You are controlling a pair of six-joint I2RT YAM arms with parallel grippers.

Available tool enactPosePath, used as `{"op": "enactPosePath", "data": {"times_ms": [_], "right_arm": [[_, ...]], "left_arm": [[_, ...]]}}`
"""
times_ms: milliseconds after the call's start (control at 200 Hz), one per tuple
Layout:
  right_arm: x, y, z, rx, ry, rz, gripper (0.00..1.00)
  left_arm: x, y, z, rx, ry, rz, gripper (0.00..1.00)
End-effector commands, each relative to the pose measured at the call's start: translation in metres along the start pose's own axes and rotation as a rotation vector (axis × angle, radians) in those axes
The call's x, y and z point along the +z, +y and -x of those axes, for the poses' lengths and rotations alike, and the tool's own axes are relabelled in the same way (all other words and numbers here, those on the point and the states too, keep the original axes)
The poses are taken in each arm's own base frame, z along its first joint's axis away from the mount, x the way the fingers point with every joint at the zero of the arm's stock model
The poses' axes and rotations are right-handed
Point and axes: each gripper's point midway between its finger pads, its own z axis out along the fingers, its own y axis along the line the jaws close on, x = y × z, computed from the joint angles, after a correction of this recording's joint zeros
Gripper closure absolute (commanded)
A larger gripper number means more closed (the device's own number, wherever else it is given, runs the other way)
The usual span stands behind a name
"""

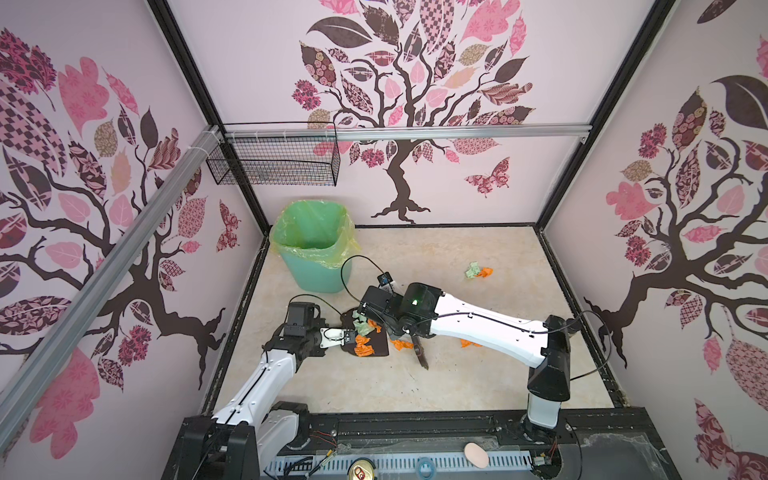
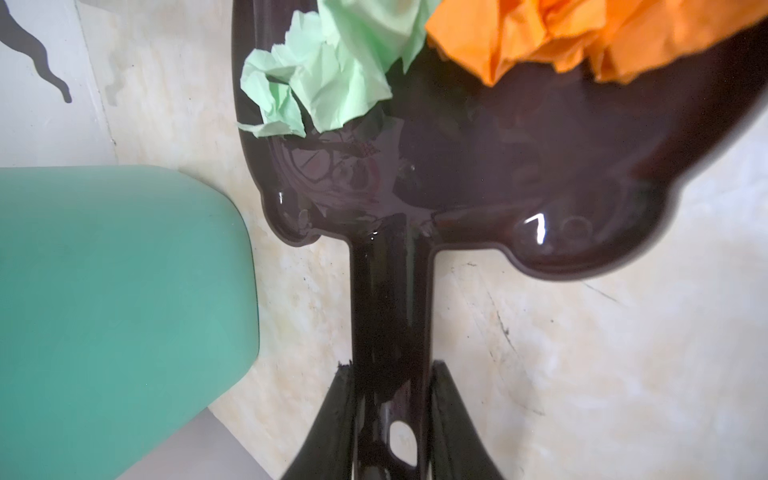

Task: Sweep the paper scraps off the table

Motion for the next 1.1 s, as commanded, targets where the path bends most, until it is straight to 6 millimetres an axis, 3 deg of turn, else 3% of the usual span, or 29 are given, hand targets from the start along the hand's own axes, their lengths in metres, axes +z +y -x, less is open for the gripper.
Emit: {"op": "enactPosePath", "data": {"times_ms": [0,265,445,640,830,965,1095], "right_arm": [[-0.015,0.019,0.022,0.098,-0.050,0.107,1.00],[-0.022,0.043,0.048,0.127,-0.099,0.194,1.00],[-0.027,0.047,0.052,0.116,-0.103,0.198,1.00],[-0.048,0.007,0.049,0.136,-0.133,0.098,1.00],[-0.079,-0.051,0.040,0.219,-0.205,0.027,1.00],[-0.082,-0.087,0.021,0.281,-0.210,0.002,1.00],[-0.078,-0.110,0.000,0.318,-0.197,-0.023,1.00]], "left_arm": [[-0.002,-0.016,0.004,0.009,-0.019,-0.036,1.00],[0.000,-0.033,0.008,0.006,-0.045,-0.100,1.00],[0.002,-0.032,0.010,-0.026,-0.057,-0.094,1.00],[-0.002,-0.020,0.015,-0.089,-0.075,-0.081,1.00],[-0.018,-0.002,0.024,-0.135,-0.123,-0.027,1.00],[-0.028,0.008,0.023,-0.132,-0.115,0.018,1.00],[-0.048,0.018,0.026,-0.140,-0.134,0.055,1.00]]}}
